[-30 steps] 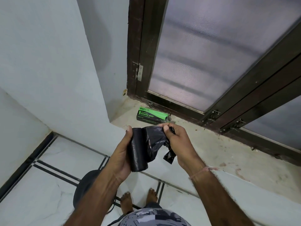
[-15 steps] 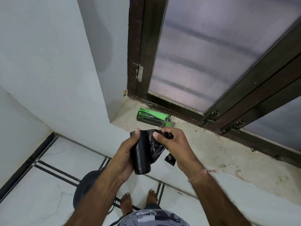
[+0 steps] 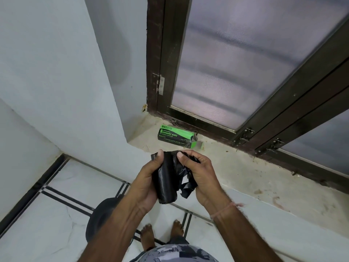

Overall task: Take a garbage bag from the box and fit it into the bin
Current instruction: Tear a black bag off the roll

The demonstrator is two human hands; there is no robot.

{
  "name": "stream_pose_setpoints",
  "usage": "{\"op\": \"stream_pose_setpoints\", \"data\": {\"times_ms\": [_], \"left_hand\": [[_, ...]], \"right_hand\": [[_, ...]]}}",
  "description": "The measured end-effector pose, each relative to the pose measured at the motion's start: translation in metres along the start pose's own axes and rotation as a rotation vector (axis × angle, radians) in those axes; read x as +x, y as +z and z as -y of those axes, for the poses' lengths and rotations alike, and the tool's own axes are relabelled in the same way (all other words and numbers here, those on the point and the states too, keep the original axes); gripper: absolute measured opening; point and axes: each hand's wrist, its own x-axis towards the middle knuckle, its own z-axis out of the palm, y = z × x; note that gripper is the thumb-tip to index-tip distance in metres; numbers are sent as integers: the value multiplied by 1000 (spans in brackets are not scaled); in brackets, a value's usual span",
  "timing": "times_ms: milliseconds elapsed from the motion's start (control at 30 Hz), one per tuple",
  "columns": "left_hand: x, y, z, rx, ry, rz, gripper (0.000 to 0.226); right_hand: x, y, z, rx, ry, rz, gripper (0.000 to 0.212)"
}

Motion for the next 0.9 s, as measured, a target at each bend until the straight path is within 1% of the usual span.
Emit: {"op": "stream_pose_setpoints", "data": {"times_ms": [167,267,333,433,567,733,833,900], "left_hand": [[1,7,3,-43,-25,-10,47],[0,6,4,0,3,-25,44],[-1,6,4,21,14,-38,47],[-2,5,4,43,17,-47,54],[-3,6,3,71,20,-51,60],[-4,8,1,28,13,-54,47],[-2,12,3,-28,-13,-64,50],[-1,16,5,-83,-42,-71,53]], "right_hand": [[0,5,-2,166,-2,-5,12],[-2,0,-2,69,-6,14,8],[-2,-3,-2,9,1,28,11],[0,-3,-1,-9,10,27,14],[2,-4,2,-22,-43,20,14],[3,-1,0,15,-23,42,13],[3,5,-1,92,-6,34,10],[3,8,-1,158,5,38,16]]}}
